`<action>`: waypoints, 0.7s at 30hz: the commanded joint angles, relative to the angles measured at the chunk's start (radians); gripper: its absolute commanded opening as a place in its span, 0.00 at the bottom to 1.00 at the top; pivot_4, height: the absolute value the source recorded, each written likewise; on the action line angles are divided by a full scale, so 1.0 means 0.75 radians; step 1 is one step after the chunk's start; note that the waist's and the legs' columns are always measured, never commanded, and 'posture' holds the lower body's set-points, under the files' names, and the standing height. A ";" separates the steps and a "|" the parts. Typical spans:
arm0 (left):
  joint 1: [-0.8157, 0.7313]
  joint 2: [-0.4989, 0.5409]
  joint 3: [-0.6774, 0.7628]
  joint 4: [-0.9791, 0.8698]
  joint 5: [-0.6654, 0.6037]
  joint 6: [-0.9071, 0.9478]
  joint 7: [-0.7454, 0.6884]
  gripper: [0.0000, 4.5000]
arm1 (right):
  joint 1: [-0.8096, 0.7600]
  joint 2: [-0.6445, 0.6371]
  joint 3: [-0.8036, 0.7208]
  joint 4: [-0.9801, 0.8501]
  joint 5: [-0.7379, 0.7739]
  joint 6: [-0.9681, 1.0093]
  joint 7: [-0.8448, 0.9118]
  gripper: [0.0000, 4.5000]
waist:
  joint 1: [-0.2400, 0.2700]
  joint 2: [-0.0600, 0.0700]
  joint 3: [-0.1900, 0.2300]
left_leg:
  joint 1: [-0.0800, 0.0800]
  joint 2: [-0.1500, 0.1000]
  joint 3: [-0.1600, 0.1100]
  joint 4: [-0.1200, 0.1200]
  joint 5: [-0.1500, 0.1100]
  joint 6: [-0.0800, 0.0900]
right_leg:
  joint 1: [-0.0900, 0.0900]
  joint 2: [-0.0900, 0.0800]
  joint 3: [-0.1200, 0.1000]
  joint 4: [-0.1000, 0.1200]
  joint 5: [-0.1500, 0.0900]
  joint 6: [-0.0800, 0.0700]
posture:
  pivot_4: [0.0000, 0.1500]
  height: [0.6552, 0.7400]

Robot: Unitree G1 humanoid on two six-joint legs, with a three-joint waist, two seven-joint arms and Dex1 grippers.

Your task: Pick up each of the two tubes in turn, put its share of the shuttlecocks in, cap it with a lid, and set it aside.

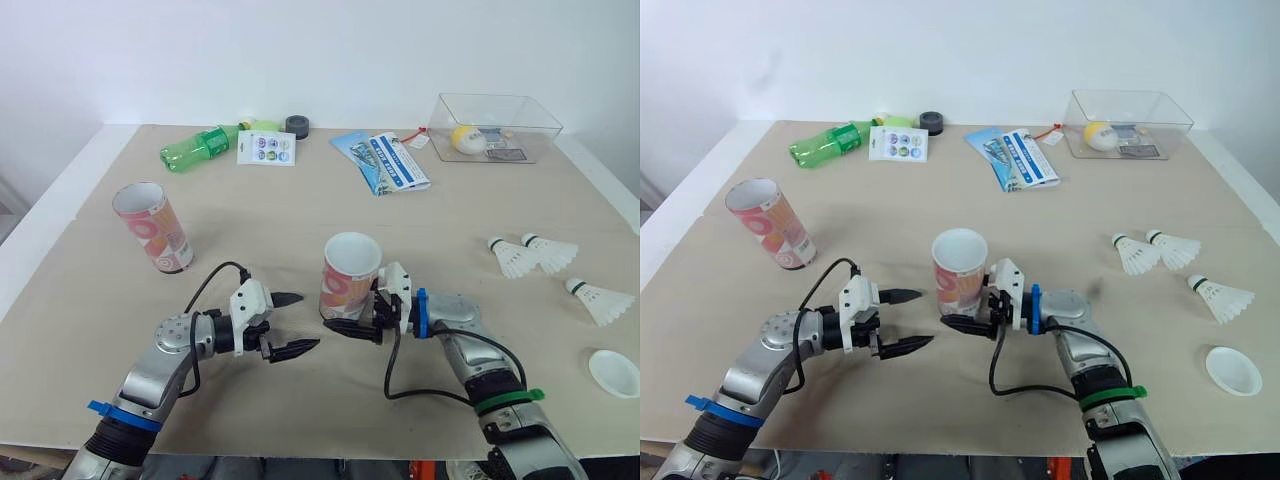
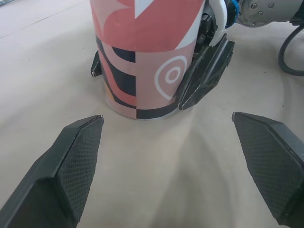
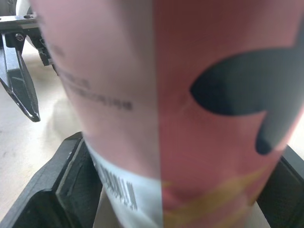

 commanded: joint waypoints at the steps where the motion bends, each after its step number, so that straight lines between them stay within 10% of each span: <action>1: 0.005 0.007 0.006 -0.056 0.003 -0.017 0.010 1.00 | -0.008 0.028 0.018 0.035 -0.012 -0.009 -0.004 0.99 | -0.001 0.000 0.000 | 0.000 0.000 0.000 0.000 0.000 0.000 | 0.000 0.000 0.000 0.000 0.000 0.000 | 1.00 1.00; 5: 0.003 0.004 0.002 -0.056 0.005 -0.019 0.017 1.00 | 0.000 0.038 0.019 0.034 -0.017 -0.015 -0.007 0.99 | -0.003 0.000 0.000 | 0.003 0.001 0.000 0.000 0.000 0.000 | 0.002 0.000 0.000 0.000 0.001 -0.001 | 1.00 1.00; 11: -0.010 0.008 0.002 -0.038 0.013 -0.028 0.015 1.00 | 0.024 0.044 0.017 0.022 -0.037 -0.044 -0.038 0.65 | -0.005 0.000 0.000 | 0.003 0.001 0.000 0.000 0.000 0.000 | 0.002 0.001 0.000 0.000 0.001 -0.001 | 1.00 1.00; 21: -0.037 0.001 -0.005 -0.008 0.030 -0.042 0.003 1.00 | 0.048 0.022 0.010 -0.033 -0.036 -0.037 -0.063 0.65 | -0.005 0.000 0.000 | 0.003 0.001 0.000 0.000 0.000 0.000 | 0.002 0.001 0.000 0.000 0.000 -0.001 | 1.00 1.00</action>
